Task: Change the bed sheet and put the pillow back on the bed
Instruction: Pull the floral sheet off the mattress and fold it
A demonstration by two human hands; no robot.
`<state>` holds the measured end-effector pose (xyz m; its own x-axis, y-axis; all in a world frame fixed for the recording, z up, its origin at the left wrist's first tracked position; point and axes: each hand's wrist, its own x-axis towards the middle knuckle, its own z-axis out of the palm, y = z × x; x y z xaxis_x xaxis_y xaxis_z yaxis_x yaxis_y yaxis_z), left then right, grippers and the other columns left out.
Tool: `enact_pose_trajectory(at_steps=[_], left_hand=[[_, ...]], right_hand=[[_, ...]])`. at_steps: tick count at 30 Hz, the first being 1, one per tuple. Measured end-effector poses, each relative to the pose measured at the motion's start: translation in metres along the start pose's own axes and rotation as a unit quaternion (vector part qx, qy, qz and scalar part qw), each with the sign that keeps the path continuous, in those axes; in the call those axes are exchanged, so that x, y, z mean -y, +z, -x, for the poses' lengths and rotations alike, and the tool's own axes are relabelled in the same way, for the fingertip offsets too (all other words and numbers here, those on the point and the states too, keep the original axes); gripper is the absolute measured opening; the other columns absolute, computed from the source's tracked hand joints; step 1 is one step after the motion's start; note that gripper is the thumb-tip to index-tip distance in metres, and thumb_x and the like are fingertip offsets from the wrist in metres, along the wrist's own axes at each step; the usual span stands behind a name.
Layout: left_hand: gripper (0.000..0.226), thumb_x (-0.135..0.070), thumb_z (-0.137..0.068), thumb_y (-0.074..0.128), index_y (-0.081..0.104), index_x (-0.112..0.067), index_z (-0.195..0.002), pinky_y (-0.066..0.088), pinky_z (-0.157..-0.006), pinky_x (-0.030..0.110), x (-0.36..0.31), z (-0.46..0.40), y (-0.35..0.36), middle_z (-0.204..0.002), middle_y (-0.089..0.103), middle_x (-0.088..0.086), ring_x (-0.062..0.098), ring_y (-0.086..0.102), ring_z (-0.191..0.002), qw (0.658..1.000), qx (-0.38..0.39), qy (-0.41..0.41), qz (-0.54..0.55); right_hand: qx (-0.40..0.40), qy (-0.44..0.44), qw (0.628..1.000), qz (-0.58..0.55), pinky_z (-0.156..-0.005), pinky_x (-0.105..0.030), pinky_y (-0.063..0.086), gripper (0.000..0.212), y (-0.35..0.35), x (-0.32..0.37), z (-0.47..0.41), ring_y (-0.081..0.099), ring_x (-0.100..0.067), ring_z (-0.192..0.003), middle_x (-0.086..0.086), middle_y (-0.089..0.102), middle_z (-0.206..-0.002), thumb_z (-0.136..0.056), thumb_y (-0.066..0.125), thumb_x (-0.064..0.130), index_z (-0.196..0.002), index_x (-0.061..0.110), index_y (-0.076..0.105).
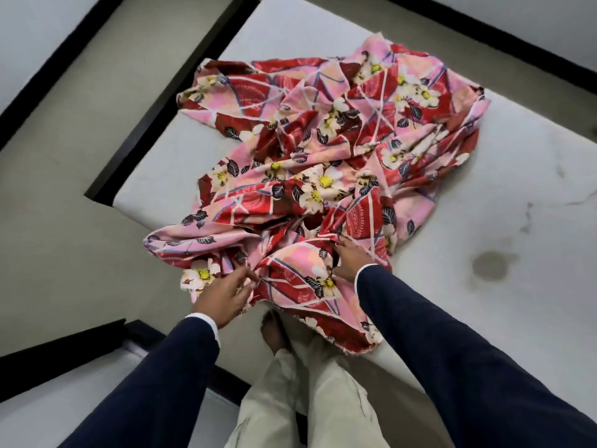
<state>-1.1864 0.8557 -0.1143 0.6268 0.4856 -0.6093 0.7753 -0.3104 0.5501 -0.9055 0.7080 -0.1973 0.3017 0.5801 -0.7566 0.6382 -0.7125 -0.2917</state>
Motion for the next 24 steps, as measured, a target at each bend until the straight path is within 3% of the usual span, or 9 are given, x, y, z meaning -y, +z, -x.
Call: enact_pose_trajectory(at_steps=[6,10,12,14,17,18,20,24], left_hand=[[0.018,-0.030,-0.101,0.052,0.057,-0.027,-0.118,0.052,-0.082,0.040,-0.027,-0.033,0.030,-0.107,0.070,0.003,0.029,0.066,-0.095,0.999,0.020,-0.010,-0.040],[0.022,-0.031,-0.100,0.052,0.055,-0.026,-0.122,0.052,-0.088,0.042,-0.058,-0.049,0.040,-0.118,0.069,0.010,0.033,0.065,-0.105,0.997,0.030,-0.016,-0.065],[0.032,-0.030,-0.100,0.052,0.052,-0.021,-0.131,0.050,-0.093,0.043,-0.073,-0.059,0.046,-0.127,0.065,0.013,0.035,0.063,-0.113,0.995,0.037,-0.011,-0.089],[0.030,-0.029,-0.100,0.052,0.051,-0.025,-0.130,0.049,-0.093,0.042,-0.087,-0.069,0.055,-0.127,0.065,0.013,0.034,0.062,-0.115,0.992,0.051,0.001,-0.119],[0.034,-0.032,-0.099,0.050,0.048,-0.023,-0.132,0.049,-0.090,0.041,-0.102,-0.083,0.067,-0.128,0.065,0.015,0.034,0.063,-0.113,0.977,0.092,0.004,-0.195],[0.035,-0.034,-0.099,0.050,0.047,-0.024,-0.133,0.050,-0.089,0.040,-0.105,-0.088,0.072,-0.126,0.066,0.013,0.033,0.064,-0.112,0.971,0.106,0.002,-0.213],[0.039,-0.037,-0.096,0.050,0.045,-0.026,-0.134,0.050,-0.091,0.040,-0.108,-0.096,0.080,-0.124,0.068,0.010,0.031,0.064,-0.112,0.964,0.128,-0.011,-0.235],[0.046,-0.036,-0.094,0.051,0.041,-0.025,-0.138,0.051,-0.091,0.042,-0.102,-0.102,0.090,-0.122,0.069,0.012,0.034,0.064,-0.110,0.954,0.152,-0.032,-0.255]], right_hand=[[-0.145,0.041,0.965,-0.216,-0.114,-0.035,0.034,0.065,0.017,-0.059,0.056,0.047,-0.024,-0.129,-0.009,0.046,-0.138,-0.087,0.068,0.004,-0.148,0.014,0.045],[-0.188,0.162,0.934,-0.258,-0.099,-0.037,0.047,0.045,0.037,-0.123,0.122,0.060,-0.032,-0.109,-0.010,0.045,-0.124,-0.089,0.063,-0.001,-0.133,0.004,0.054],[-0.155,0.213,0.939,-0.221,-0.099,-0.035,0.043,0.041,0.056,-0.149,0.149,0.059,-0.035,-0.112,-0.013,0.049,-0.122,-0.087,0.056,-0.006,-0.128,0.002,0.058],[-0.062,0.227,0.956,-0.174,-0.094,-0.029,0.042,0.040,0.072,-0.163,0.169,0.059,-0.033,-0.117,-0.013,0.058,-0.123,-0.087,0.052,-0.003,-0.124,0.007,0.064],[0.127,0.171,0.965,-0.153,-0.087,-0.022,0.046,0.039,0.085,-0.164,0.181,0.065,-0.023,-0.111,-0.006,0.071,-0.117,-0.088,0.054,0.005,-0.118,0.024,0.069],[0.154,0.157,0.964,-0.150,-0.088,-0.024,0.049,0.039,0.084,-0.163,0.180,0.066,-0.021,-0.107,-0.005,0.072,-0.114,-0.087,0.054,0.006,-0.114,0.030,0.067],[0.124,0.143,0.969,-0.157,-0.083,-0.027,0.051,0.032,0.076,-0.158,0.169,0.067,-0.021,-0.097,-0.002,0.071,-0.104,-0.088,0.056,0.007,-0.101,0.034,0.064],[-0.036,0.088,0.967,-0.238,-0.079,-0.029,0.049,0.025,0.039,-0.130,0.120,0.064,-0.018,-0.091,0.004,0.066,-0.097,-0.091,0.053,0.007,-0.095,0.030,0.063]])
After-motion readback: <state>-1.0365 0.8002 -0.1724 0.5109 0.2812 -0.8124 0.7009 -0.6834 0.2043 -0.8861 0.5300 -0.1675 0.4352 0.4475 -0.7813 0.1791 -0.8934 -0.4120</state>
